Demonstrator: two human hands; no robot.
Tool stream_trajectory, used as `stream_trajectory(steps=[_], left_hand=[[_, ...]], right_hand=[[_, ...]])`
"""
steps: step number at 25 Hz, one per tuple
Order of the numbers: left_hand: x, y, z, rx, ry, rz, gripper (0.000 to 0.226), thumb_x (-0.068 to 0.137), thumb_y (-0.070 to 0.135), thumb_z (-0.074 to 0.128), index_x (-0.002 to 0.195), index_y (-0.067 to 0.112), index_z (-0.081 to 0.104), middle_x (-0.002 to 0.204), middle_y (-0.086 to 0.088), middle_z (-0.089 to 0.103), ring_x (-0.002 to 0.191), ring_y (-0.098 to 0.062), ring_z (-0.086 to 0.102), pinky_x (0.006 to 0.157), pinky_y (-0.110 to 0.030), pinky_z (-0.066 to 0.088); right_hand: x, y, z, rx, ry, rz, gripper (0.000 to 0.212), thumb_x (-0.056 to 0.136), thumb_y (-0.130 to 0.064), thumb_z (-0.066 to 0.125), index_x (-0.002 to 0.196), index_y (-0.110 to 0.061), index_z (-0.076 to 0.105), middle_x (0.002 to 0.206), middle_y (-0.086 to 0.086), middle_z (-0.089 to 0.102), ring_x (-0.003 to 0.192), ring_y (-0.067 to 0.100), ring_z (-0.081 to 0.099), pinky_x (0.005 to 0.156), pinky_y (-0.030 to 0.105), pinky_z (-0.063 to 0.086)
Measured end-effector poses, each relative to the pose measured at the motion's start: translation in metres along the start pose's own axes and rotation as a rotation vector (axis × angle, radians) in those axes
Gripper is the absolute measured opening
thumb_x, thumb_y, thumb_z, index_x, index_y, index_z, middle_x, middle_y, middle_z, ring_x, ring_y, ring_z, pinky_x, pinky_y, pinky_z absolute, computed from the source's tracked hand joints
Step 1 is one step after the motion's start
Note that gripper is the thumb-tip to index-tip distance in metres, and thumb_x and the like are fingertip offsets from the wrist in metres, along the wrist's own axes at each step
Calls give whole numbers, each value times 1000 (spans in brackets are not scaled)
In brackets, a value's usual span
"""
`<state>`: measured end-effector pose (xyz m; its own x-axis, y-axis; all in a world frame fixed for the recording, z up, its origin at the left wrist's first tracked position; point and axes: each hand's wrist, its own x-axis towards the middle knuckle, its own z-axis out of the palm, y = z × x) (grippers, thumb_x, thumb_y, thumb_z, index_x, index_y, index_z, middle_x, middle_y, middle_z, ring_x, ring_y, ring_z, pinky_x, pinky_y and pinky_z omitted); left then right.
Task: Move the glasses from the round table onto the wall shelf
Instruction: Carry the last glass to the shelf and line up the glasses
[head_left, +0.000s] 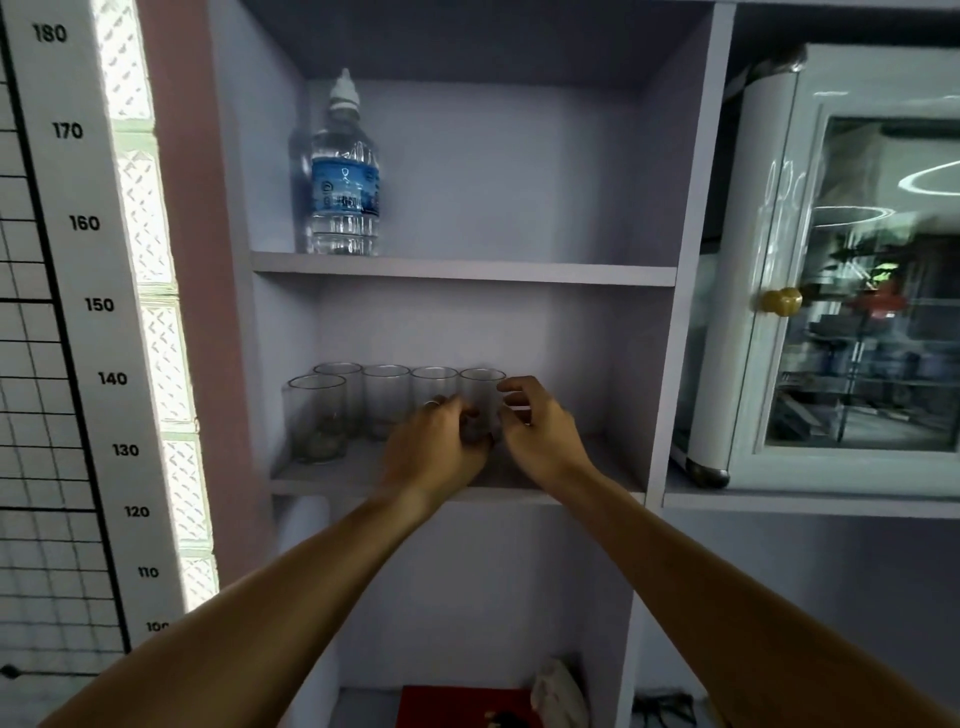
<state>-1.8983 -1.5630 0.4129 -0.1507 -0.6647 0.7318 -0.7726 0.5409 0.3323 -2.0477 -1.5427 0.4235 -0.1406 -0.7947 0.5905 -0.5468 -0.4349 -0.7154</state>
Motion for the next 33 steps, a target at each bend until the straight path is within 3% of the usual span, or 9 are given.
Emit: stream_trajectory(steps=[3,8,14,16,18,20,23,27,33], left_hand=[[-4,-4,-6,14,-14,25,30,80,46,60,102,26,67,104,-2,72,90,-28,68,68,-35,54],[-22,-43,-41,41,22,-30,15,80,42,64,81,27,64,85,1,73,78,-25,69,61,-32,51],[-49,-94,-95,-21,88,-51,15,88,28,62,73,24,58,72,9,64,62,-9,59,56,-15,39],[-52,-99,-104,-10,85,-47,11,91,29,58,82,24,61,82,7,65,67,-8,57,60,-11,37],[-55,-98,-107,-24,75,-29,11,95,31,54,91,24,60,89,8,63,72,-5,58,62,-6,42],[-56,-94,-105,-18,70,-36,11,94,30,53,98,22,59,98,3,65,81,-16,64,70,-13,49],[-55,-85,-100,76,115,-25,14,90,34,58,96,21,53,103,-2,62,79,-24,62,66,-35,51],[-43,-58,-82,21,132,5,30,82,48,65,91,28,46,97,4,55,70,-19,55,58,-32,44],[-28,-1,-32,-144,71,103,36,76,57,66,87,33,42,94,7,53,70,-21,58,54,-37,50]], right_hand=[[0,-2,3,-20,32,-14,24,93,-13,54,114,-22,61,111,3,64,94,17,63,62,8,49],[-5,-24,36,-189,144,-246,21,89,-21,63,109,-15,61,110,10,61,93,24,60,78,33,53],[3,-63,107,-81,-169,-396,30,96,-20,53,125,-24,60,118,7,62,91,22,65,81,37,55],[9,-72,121,-80,-258,-369,31,99,-26,49,129,-28,55,122,3,60,93,13,62,83,23,52],[12,-76,128,-104,-313,-345,24,100,-28,48,124,-30,55,112,-5,60,79,-4,54,66,1,42],[13,-78,128,-96,-315,-310,15,100,-27,49,113,-30,56,104,-7,61,77,-2,57,57,2,40],[8,-74,118,-68,-275,-260,10,97,-23,50,105,-24,56,104,0,64,90,18,64,67,15,45],[-4,-62,79,-22,-145,-240,11,88,-26,50,97,-27,55,101,3,65,87,20,64,64,11,44],[-19,-37,4,-88,3,-186,9,83,-33,42,84,-26,49,88,2,55,76,22,58,64,41,51]])
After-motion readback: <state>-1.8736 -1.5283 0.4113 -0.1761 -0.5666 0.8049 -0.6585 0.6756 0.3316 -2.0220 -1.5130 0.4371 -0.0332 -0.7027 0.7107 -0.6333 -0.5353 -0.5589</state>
